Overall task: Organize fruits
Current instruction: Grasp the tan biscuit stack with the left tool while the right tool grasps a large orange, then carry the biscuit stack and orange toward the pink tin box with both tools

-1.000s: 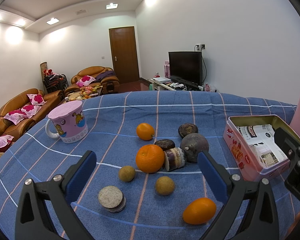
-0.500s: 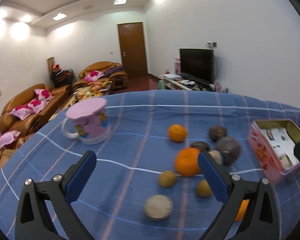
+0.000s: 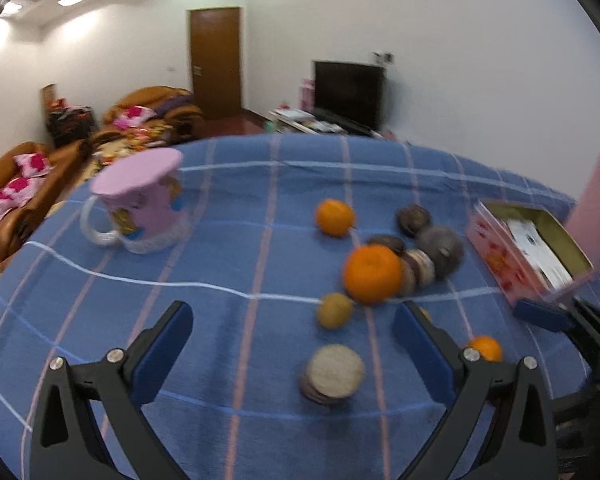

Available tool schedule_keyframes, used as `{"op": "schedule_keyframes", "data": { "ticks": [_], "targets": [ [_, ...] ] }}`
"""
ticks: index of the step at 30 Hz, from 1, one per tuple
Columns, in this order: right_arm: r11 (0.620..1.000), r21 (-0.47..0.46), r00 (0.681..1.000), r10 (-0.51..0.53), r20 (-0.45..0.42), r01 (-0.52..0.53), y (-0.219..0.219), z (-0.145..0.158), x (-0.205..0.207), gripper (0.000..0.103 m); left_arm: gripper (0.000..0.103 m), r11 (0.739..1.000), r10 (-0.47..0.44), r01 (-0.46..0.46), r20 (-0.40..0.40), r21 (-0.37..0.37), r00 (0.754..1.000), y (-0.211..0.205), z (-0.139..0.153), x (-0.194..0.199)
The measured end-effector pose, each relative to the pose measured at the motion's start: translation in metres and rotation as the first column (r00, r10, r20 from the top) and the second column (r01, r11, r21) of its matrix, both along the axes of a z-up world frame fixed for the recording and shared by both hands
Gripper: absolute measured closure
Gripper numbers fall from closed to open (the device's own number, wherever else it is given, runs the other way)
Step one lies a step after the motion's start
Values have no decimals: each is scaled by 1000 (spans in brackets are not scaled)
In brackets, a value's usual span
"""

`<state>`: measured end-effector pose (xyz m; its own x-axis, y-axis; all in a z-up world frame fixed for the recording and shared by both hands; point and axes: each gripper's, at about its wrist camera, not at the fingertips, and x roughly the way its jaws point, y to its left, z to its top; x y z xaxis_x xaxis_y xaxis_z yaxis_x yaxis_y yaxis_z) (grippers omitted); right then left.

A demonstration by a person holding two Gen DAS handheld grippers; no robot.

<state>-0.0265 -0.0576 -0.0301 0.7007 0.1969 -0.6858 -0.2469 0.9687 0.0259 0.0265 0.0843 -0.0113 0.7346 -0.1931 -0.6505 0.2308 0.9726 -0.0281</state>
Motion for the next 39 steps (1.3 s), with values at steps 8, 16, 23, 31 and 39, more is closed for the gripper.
{"op": "schedule_keyframes", "data": {
  "ticks": [8,16,23,31,39],
  "targets": [
    [1000,-8,992,10,-125,-11,-1,-16,10,47,8,994,-55,60,-63,86,997,-20,-14,0],
    [999,3,991,34,-130,-34,-1,-19,6,59,30,993,-14,31,-145,117,989,-17,-31,10],
    [999,5,990,38,-133,-37,0,-21,8,60,36,997,-13,27,-187,73,982,-10,-37,14],
    [999,2,991,38,-130,-38,2,-20,8,60,68,995,-69,81,-175,65,982,-19,-35,7],
    [994,104,999,-10,-31,13,-19,-4,-2,61,68,999,-17,23,-137,44,990,-12,-29,9]
  ]
}}
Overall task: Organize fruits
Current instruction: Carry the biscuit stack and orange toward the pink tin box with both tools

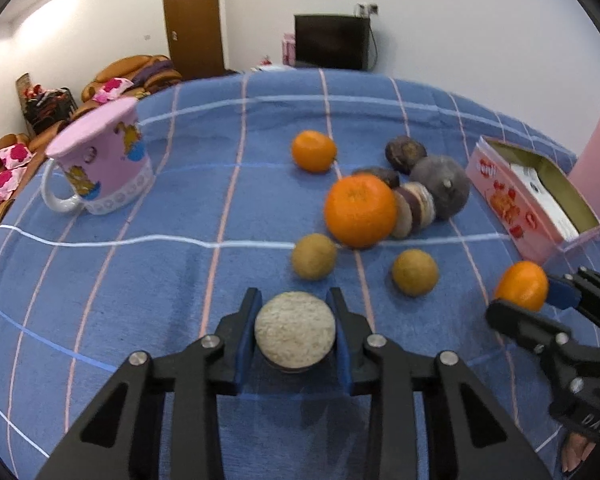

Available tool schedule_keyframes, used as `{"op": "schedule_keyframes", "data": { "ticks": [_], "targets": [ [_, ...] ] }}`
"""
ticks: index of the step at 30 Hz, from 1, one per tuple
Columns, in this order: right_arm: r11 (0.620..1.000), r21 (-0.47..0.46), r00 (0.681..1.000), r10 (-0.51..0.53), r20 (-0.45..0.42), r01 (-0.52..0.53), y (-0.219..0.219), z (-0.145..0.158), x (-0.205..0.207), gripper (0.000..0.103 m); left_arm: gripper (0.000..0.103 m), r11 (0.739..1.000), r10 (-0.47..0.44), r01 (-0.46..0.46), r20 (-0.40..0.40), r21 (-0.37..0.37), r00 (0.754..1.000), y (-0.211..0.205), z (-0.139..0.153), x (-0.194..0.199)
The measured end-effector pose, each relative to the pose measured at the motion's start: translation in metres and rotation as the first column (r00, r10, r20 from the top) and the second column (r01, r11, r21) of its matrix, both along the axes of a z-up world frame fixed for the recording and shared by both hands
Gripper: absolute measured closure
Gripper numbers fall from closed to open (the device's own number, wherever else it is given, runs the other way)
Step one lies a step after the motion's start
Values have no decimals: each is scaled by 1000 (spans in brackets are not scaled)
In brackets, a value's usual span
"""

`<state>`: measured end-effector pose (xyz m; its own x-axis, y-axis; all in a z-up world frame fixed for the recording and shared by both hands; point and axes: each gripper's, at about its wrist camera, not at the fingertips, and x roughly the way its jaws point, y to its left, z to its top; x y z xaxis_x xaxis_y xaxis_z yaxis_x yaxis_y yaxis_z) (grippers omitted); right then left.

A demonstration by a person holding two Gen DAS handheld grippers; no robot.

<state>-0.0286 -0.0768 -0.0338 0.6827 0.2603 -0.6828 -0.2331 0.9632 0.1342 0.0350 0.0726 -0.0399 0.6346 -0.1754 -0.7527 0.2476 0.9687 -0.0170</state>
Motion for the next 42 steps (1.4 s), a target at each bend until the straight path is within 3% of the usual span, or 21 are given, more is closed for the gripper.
{"op": "schedule_keyframes", "data": {
  "ticks": [6,14,23,29,42],
  "targets": [
    [999,-19,988,-46,147,50,-6,20,-14,61,68,995,100,-101,126,-1,987,8,16,-5],
    [977,-130,937,-119,328,169,-8,36,-28,61,68,982,191,-186,243,-40,951,10,30,-14],
    [963,-166,913,-137,383,214,-9,40,-36,61,68,968,250,-243,303,-60,920,5,36,-27],
    [963,-152,917,-154,367,222,-15,39,-34,61,68,961,275,-264,324,-77,905,-2,37,-40],
    [958,-164,923,-168,347,236,-28,36,-43,61,68,983,183,-180,349,-39,919,-40,38,-64]
  ]
}}
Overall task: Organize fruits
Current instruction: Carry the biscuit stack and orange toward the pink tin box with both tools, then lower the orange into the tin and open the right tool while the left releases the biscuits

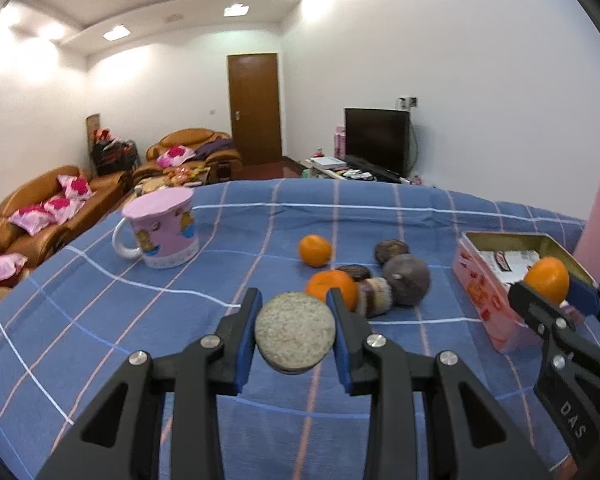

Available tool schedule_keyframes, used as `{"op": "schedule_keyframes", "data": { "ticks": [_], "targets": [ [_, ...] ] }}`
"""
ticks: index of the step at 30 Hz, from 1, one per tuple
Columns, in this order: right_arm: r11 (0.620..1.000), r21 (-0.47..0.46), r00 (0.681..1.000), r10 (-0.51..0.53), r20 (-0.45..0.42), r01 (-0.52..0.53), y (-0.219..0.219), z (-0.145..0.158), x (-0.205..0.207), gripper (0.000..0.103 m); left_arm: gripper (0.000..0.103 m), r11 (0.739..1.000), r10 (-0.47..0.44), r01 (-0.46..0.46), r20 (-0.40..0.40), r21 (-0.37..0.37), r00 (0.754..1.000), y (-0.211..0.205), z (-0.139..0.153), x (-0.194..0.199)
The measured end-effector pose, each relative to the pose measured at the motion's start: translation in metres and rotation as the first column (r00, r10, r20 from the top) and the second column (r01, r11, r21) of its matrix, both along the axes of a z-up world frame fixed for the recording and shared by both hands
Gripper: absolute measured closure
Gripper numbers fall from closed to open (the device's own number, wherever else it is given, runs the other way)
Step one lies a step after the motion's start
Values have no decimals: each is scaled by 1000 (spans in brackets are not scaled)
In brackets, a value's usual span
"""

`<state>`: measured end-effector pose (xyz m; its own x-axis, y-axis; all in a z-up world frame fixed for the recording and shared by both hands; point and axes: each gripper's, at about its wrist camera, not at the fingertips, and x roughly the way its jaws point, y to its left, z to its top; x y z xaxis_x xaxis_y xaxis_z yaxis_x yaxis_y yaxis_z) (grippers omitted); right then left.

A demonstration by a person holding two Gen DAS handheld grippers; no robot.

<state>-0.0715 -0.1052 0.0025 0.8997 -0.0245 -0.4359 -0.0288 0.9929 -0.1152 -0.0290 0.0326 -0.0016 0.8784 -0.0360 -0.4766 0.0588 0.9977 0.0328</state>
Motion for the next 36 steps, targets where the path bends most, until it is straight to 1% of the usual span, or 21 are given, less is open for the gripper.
{"op": "schedule_keyframes", "data": {
  "ticks": [4,8,15,21,26,32,36],
  "targets": [
    [999,17,999,-42,-9,42,-19,0,1,61,68,999,-35,35,2,7,999,-18,1,-2],
    [996,22,996,-91,-6,91,-39,0,0,61,68,998,-65,65,-15,5,998,-37,0,1],
    [984,-2,983,-181,17,181,-70,1,-1,61,68,992,-125,125,-40,-7,991,-72,-2,8],
    [968,13,968,-253,12,252,-97,2,6,61,68,987,-159,159,-42,-12,986,-101,-2,14],
    [955,-21,955,-294,38,295,-109,4,11,61,68,983,-184,184,-23,-13,983,-123,0,17],
    [923,-54,924,-376,70,380,-127,7,21,60,68,977,-213,213,-1,-19,977,-149,2,27],
    [909,-43,910,-412,48,414,-143,6,31,60,68,973,-228,227,-14,-35,974,-167,1,40]
  ]
}}
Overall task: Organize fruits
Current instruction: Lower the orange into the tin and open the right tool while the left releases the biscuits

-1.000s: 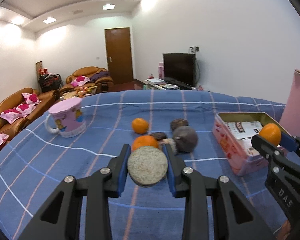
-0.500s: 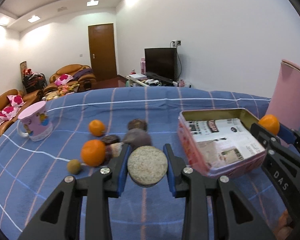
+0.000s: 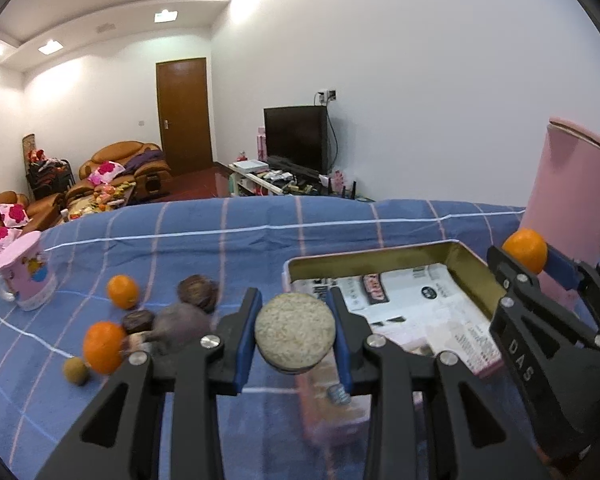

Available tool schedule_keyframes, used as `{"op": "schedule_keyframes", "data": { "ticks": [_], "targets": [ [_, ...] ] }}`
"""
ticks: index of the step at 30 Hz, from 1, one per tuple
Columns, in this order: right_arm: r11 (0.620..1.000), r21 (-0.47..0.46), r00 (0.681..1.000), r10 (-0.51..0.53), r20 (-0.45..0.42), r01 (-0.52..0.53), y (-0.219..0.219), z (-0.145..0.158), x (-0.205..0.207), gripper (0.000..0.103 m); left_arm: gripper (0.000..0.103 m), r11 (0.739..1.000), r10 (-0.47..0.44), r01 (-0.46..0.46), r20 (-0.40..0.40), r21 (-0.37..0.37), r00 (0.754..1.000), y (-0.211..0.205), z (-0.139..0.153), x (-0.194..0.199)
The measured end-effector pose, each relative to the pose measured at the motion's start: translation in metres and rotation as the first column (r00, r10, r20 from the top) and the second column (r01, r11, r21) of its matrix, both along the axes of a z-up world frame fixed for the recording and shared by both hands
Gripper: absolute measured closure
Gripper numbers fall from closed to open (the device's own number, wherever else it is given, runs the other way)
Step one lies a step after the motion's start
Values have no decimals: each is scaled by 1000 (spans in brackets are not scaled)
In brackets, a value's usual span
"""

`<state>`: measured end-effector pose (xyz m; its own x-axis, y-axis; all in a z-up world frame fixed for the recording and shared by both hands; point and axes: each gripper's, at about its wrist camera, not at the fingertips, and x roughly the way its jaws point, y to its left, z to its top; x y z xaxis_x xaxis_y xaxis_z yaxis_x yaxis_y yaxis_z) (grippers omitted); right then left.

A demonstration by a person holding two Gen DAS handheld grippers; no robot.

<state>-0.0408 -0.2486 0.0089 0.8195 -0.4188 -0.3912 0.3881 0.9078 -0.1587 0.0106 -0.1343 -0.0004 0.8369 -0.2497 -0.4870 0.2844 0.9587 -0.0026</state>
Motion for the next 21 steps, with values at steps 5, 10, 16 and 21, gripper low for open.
{"op": "schedule_keyframes", "data": {
  "ticks": [5,10,16,21],
  "targets": [
    [999,47,999,-18,-34,19,-16,-3,13,60,68,1000,1,-1,-24,1,1000,-17,-1,17],
    [993,118,996,-16,-84,26,-31,-7,22,60,68,1000,-1,1,-76,2,997,-30,-5,34],
    [986,165,991,16,-131,6,-36,-13,34,60,68,1000,-3,5,-142,17,990,-38,-12,49],
    [982,189,987,42,-153,-13,-34,-18,41,59,67,999,-8,14,-177,35,984,-44,-16,53]
  ]
}}
